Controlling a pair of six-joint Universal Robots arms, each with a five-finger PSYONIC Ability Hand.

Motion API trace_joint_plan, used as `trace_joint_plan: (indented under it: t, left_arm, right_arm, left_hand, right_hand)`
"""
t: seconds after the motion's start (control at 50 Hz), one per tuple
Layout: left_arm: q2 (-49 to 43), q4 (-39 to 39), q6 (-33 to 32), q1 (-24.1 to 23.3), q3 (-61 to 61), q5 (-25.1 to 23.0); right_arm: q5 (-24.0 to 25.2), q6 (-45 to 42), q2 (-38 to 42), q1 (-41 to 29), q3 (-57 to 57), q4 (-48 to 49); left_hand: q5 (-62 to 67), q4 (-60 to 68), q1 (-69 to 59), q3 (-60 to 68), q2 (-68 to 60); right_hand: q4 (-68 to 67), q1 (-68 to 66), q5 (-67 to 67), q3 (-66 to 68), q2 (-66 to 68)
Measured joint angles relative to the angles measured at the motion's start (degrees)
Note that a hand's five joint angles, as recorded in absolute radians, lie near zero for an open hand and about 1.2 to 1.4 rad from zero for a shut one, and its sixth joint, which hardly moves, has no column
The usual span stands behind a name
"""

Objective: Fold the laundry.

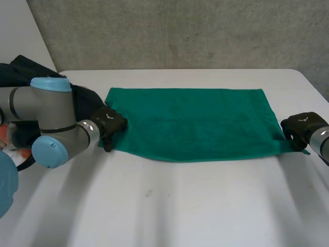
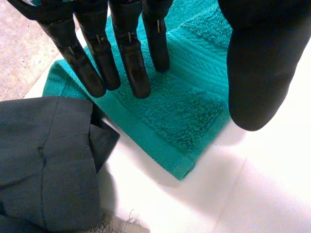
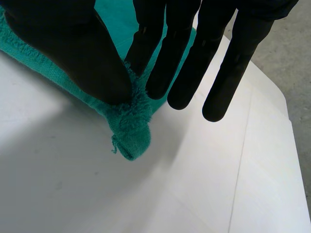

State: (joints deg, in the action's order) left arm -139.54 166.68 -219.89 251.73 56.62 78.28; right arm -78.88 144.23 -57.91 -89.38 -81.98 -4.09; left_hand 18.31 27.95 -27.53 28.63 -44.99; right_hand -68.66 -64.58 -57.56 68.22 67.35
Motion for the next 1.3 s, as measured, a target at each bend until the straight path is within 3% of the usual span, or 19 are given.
trace_joint_plan:
  t: [0.16,0.38,0.54,0.72,0.78,0.8,0.9,1.12,1.3]
  left_arm:
    - [-5.4,-2.1,-1.1,-0.5,-6.8,1.3]
    - [-8.3,-4.0,-1.8,-0.5,-12.0,2.0]
    - [-9.1,-4.2,-2.2,-0.7,-13.5,1.8]
    - [-9.3,-4.9,-2.0,-0.7,-15.1,1.6]
    - [-9.5,-5.2,-2.2,-1.0,-15.4,1.7]
    - [-9.6,-5.3,-2.3,-1.2,-15.6,1.8]
    - [-9.3,-6.3,-2.4,-1.6,-15.7,2.7]
    - [4.5,-12.7,0.8,-0.1,-3.5,4.4]
    - [11.8,-9.5,-0.5,2.7,9.0,1.8]
  right_arm:
    - [-0.1,-0.2,0.3,-0.4,-0.2,0.0]
    - [0.0,-0.2,0.8,-0.3,-0.1,0.2]
    - [0.0,-0.2,1.0,-0.4,-0.1,0.3]
    - [0.0,-0.2,1.0,-0.5,-0.1,0.3]
    - [0.0,-0.2,0.9,-0.5,-0.1,0.3]
    - [0.0,-0.2,0.9,-0.5,-0.1,0.3]
    - [-0.1,-0.2,0.8,-0.4,0.0,0.1]
    - [1.5,-2.1,-2.7,1.0,1.6,-7.8]
    - [5.7,-10.5,-4.7,2.6,2.9,-20.7]
  left_hand:
    - [2.0,2.4,-2.2,1.2,0.0]
    - [13.8,21.7,-13.0,21.0,-4.9]
    - [22.1,23.4,-16.0,22.5,-6.6]
    - [22.1,22.2,-21.3,21.5,-5.1]
    - [26.9,27.8,-28.7,27.0,-11.5]
    - [35.9,36.9,-38.5,36.0,-20.3]
    - [37.8,40.4,-39.0,39.3,-23.4]
    - [37.8,40.4,-39.0,39.3,-23.4]
    - [37.8,40.4,-39.0,39.3,-23.5]
  right_hand:
    - [0.0,0.0,0.0,0.0,0.0]
    - [0.0,0.0,0.0,0.0,0.0]
    - [0.0,0.0,0.0,0.0,0.0]
    - [0.0,0.0,0.0,0.0,0.0]
    - [0.0,0.0,0.0,0.0,0.0]
    - [0.0,0.0,0.0,0.0,0.0]
    - [0.0,0.0,0.0,0.0,0.0]
    - [0.0,0.0,0.0,0.0,0.0]
    - [0.0,0.0,0.0,0.0,0.0]
